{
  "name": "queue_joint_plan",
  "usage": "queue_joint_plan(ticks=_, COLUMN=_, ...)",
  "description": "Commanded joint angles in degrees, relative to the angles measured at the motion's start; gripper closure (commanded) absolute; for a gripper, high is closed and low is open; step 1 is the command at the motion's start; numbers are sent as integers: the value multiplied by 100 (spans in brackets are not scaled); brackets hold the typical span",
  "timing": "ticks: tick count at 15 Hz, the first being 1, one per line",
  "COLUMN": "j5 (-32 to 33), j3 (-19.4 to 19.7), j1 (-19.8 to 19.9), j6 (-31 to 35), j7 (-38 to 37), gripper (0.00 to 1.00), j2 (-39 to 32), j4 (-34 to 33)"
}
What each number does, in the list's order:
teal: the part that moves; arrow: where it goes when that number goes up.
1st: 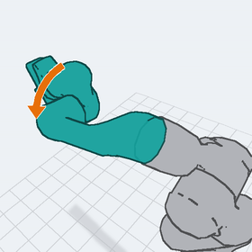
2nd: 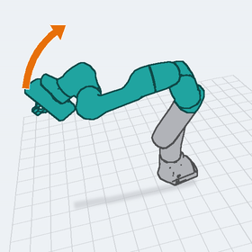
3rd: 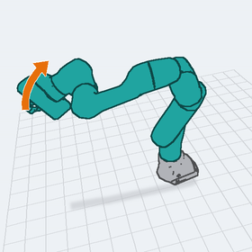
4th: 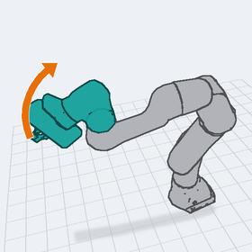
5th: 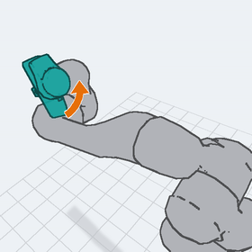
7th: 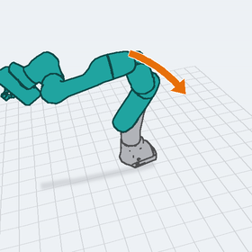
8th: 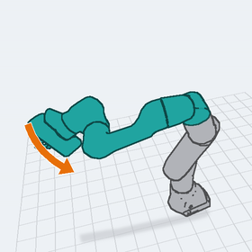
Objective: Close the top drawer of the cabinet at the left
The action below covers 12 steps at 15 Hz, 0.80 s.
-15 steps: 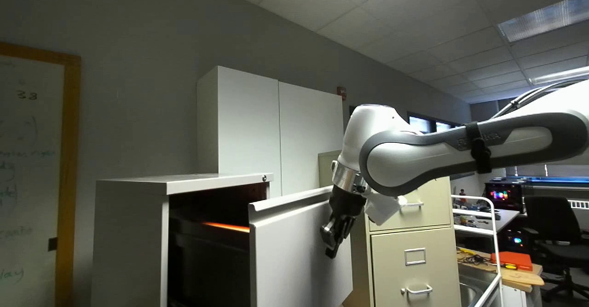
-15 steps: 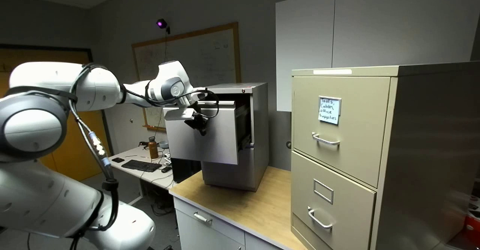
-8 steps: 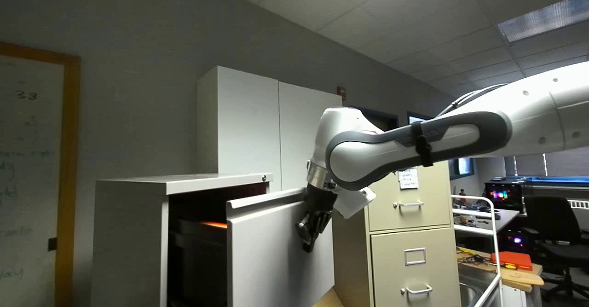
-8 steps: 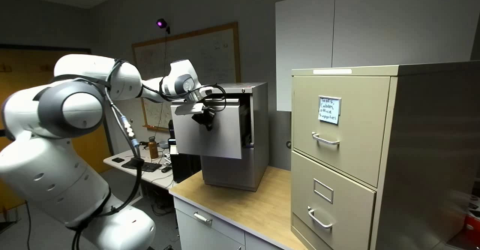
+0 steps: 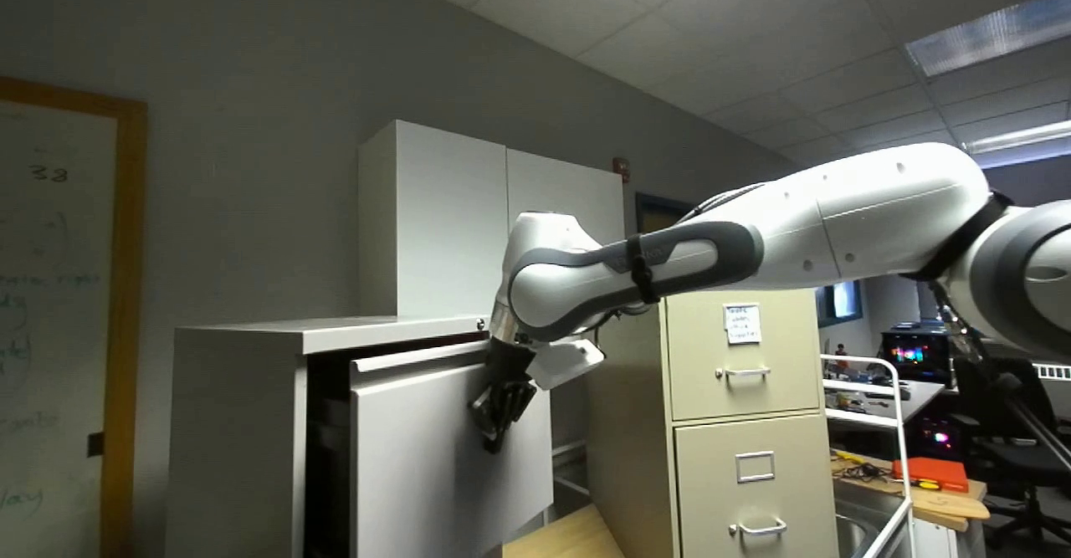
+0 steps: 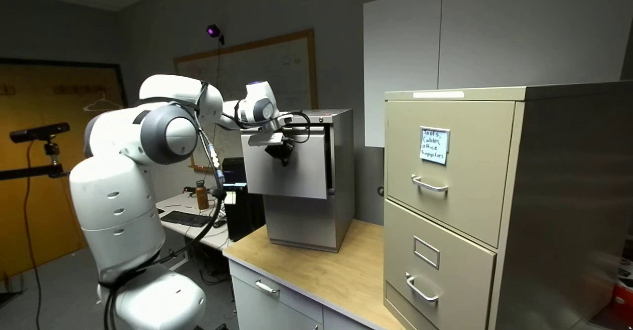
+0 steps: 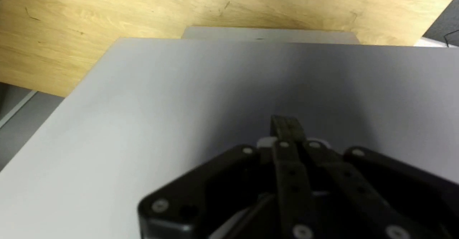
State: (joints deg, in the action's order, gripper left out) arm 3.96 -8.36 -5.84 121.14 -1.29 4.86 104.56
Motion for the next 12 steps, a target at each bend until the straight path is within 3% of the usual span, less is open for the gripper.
queue_joint_plan(ticks=1, j5=37, j3=-47, j1=-135, j6=-299, j7=75, gripper=100, j2=-780, j4=-1280)
queue_joint_plan(ticks=12, j5=218, j3=-14, j1=-437, j6=-793, j7=89, gripper=100, j2=-1985, j4=-3148)
